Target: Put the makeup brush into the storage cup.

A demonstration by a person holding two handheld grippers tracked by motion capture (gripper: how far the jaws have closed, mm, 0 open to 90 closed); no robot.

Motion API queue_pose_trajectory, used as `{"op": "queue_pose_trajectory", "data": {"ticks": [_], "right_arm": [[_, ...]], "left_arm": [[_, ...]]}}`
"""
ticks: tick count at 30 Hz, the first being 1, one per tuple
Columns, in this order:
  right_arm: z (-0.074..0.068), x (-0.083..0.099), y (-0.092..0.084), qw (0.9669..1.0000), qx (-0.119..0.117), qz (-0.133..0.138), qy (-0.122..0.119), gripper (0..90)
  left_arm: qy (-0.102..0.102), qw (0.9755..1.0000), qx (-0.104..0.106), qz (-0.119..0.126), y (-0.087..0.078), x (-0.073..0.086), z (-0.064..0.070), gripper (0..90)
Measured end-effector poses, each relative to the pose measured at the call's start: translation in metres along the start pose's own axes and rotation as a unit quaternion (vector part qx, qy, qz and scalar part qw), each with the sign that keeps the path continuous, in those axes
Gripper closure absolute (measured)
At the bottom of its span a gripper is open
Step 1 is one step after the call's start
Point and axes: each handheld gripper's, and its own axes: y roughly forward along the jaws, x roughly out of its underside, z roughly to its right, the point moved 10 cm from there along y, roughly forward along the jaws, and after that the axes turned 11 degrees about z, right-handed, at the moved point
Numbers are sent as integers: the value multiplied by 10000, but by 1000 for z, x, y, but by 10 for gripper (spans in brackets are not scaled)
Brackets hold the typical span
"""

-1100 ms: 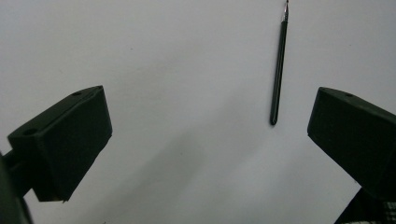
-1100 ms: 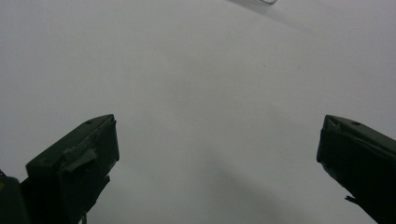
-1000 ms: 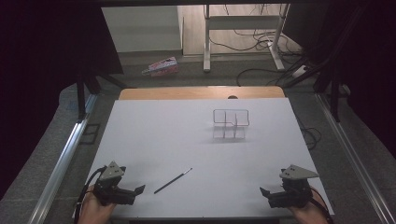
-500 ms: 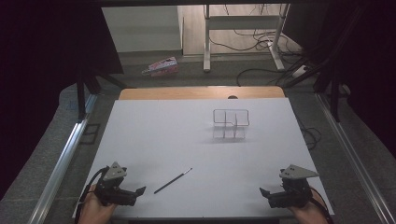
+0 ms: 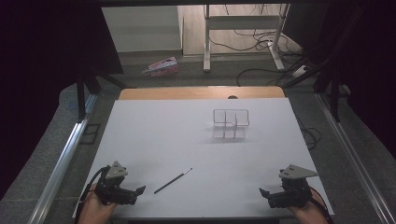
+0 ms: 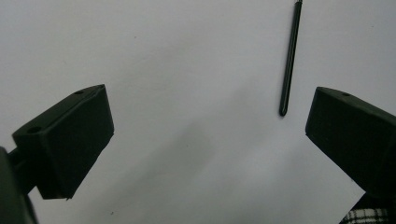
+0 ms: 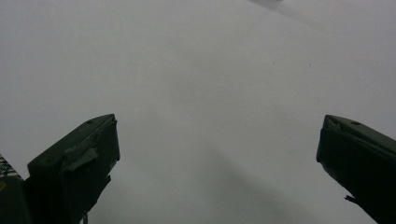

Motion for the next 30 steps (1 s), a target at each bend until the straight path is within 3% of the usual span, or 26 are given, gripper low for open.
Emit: {"op": "queue_pose_trajectory", "data": {"ticks": [3, 10, 23, 30], "right_arm": [[0, 0, 0, 10000, -6, -9, 10, 0], [2, 0, -2, 10000, 41, -8, 75, 0], [2, 1, -1, 10000, 30, -63, 65, 0], [1, 2, -1, 9999, 15, -95, 37, 0]], "left_arm": [[-7, 10000, 14, -53, 0, 0, 1, 14], [338, 9986, -64, -400, 0, 1, 4, 13], [430, 9975, -43, -560, -2, -4, 3, 16], [589, 9949, -9, -814, 4, -12, 9, 23]]}}
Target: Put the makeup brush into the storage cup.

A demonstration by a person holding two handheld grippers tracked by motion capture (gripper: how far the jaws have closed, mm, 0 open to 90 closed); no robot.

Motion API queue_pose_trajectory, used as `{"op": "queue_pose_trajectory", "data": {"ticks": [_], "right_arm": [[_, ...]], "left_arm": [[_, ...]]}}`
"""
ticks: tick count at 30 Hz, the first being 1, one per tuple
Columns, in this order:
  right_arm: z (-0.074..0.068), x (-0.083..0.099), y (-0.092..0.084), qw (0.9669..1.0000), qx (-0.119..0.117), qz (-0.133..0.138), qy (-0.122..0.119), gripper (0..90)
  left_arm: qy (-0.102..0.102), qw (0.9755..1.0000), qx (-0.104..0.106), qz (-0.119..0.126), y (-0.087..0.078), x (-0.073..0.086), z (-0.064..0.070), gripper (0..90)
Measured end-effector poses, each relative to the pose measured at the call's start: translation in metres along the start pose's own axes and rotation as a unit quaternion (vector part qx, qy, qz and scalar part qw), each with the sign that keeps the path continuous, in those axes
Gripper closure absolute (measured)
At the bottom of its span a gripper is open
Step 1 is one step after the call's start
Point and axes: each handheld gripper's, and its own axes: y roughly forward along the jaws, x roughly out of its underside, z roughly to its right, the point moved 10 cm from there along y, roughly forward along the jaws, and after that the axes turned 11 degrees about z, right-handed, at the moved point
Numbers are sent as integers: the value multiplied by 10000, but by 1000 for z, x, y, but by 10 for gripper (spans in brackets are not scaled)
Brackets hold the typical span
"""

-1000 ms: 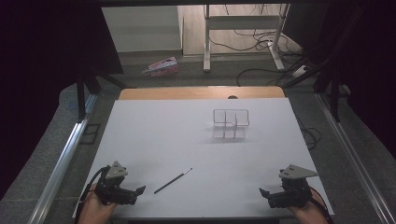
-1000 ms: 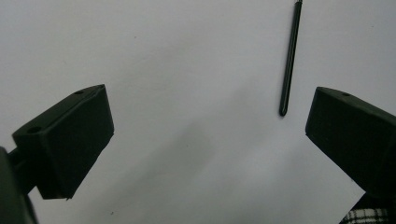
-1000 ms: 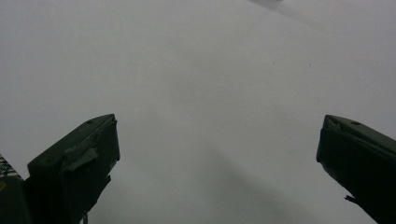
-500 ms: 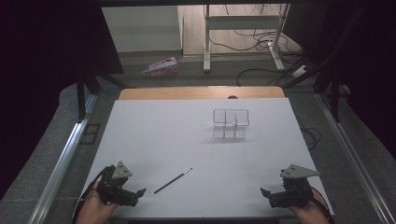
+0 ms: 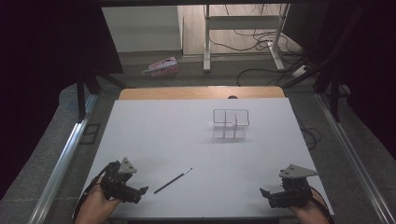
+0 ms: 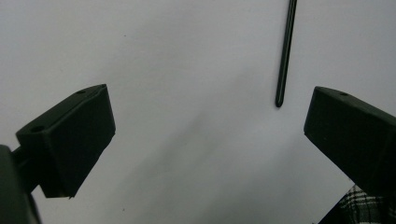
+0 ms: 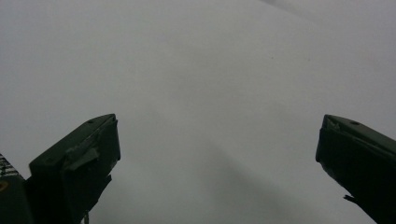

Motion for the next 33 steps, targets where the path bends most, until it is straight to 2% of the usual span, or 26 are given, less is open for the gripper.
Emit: {"op": "queue_pose_trajectory", "data": {"ticks": [10, 19, 26, 33], "right_arm": [[0, 1, 1, 10000, -11, -33, 2, 0], [0, 2, 1, 10000, -13, -75, -9, 3], [0, 2, 1, 10000, -21, -81, 10, 5], [0, 2, 1, 9999, -26, -98, 12, 7]], "left_arm": [[168, 9995, 132, -225, 10, -12, 7, 18], [273, 9988, 293, -294, 21, -23, 16, 9], [396, 9980, 341, -350, 28, -32, 22, 12], [426, 9975, 409, -392, 34, -37, 25, 17]]}}
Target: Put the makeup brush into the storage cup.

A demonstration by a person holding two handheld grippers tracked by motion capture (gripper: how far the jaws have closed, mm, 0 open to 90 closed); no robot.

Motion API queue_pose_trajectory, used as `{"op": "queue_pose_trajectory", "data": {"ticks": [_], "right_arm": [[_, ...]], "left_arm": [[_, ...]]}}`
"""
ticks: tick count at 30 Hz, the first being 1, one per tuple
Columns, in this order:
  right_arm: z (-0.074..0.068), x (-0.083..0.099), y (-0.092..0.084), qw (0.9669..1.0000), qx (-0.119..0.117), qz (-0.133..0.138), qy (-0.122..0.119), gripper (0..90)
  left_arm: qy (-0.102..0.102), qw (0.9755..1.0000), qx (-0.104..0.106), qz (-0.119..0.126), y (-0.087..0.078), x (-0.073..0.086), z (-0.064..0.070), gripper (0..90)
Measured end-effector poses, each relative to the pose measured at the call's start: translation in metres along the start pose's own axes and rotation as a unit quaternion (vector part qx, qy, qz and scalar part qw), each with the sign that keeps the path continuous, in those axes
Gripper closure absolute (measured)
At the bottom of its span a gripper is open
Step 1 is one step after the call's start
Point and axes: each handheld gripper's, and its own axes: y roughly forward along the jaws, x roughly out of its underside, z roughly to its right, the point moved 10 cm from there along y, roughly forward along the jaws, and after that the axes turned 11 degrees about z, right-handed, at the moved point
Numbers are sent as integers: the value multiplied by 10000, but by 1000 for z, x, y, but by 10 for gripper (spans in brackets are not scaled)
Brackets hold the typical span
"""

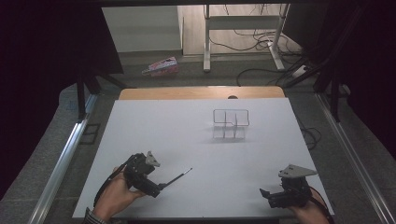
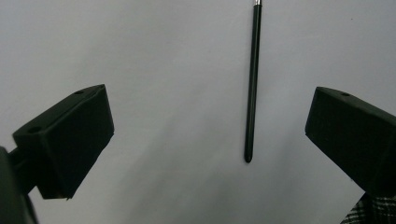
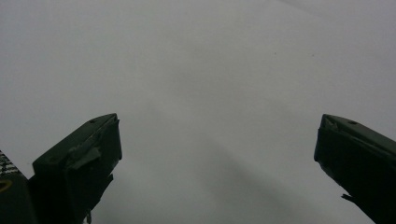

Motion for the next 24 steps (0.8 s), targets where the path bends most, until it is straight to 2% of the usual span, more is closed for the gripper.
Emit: {"op": "queue_pose_trajectory", "data": {"ticks": [9, 14, 16, 24], "right_arm": [[0, 0, 0, 10000, -15, -17, -9, 10], [0, 1, 1, 10000, -23, -29, -7, 12], [0, 1, 1, 10000, -22, -33, -8, 13], [-1, 1, 1, 10000, -49, -61, -58, 21]], "left_arm": [[53, 9999, 88, -32, 11, -10, 7, 28], [249, 9994, 65, -229, 16, -13, 8, 49], [250, 9994, 59, -251, 16, -13, 8, 60], [381, 9983, 118, -425, 21, -9, 9, 213]]}}
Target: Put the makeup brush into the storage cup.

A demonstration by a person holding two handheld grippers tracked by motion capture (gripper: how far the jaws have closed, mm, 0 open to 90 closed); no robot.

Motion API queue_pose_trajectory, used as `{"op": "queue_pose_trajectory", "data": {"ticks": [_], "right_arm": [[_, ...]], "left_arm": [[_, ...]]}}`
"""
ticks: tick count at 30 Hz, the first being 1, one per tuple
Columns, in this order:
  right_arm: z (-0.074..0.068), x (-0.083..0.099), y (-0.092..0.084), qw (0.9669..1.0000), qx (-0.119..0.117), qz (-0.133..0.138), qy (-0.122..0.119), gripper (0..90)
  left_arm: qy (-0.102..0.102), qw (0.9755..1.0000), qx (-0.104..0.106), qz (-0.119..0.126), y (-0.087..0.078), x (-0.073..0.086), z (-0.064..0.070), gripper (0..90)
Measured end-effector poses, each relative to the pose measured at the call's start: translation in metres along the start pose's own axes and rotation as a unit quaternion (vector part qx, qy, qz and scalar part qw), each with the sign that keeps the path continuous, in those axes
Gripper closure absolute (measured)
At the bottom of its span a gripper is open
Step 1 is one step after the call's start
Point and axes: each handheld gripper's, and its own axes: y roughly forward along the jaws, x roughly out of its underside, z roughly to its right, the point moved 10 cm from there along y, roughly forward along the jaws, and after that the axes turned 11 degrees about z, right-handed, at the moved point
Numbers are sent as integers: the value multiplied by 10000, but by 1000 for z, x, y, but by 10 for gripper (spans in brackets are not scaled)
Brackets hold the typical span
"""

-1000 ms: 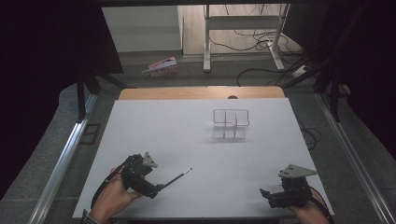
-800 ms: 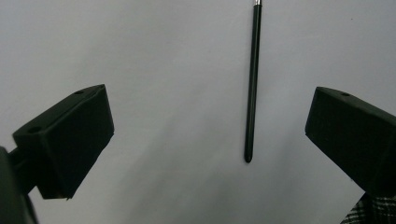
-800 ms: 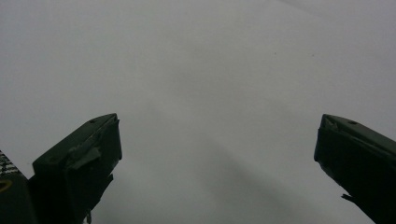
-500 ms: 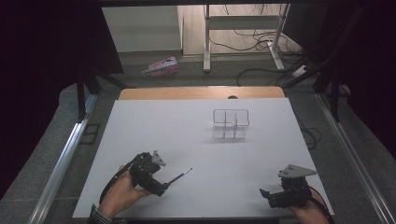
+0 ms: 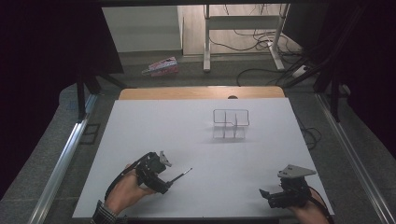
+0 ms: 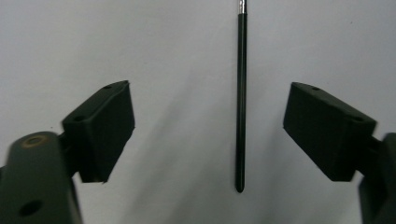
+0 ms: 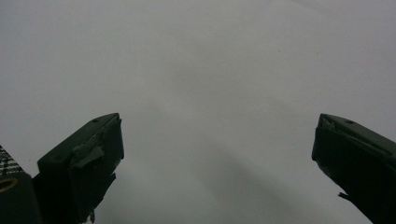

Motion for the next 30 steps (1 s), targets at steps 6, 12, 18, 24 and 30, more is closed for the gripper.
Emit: {"op": "queue_pose_trajectory", "data": {"ticks": [6, 12, 18, 24, 30], "right_arm": [[0, 0, 0, 10000, -11, -3, -16, 24], [-1, 0, 1, 10000, -41, -20, -37, 28], [-2, 1, 1, 10000, -63, -38, -62, 30], [-3, 1, 1, 9999, -81, -56, -90, 32], [-4, 1, 1, 9999, -94, -72, -107, 33]], "left_arm": [[40, 9999, 90, -104, 9, 6, 4, 282], [49, 9996, 146, -238, 15, 12, 6, 344], [-57, 9991, 342, -231, 18, 15, 9, 433], [-182, 9974, 634, -278, 16, 16, 15, 760], [-201, 9975, 612, -302, 16, 16, 17, 854]]}}
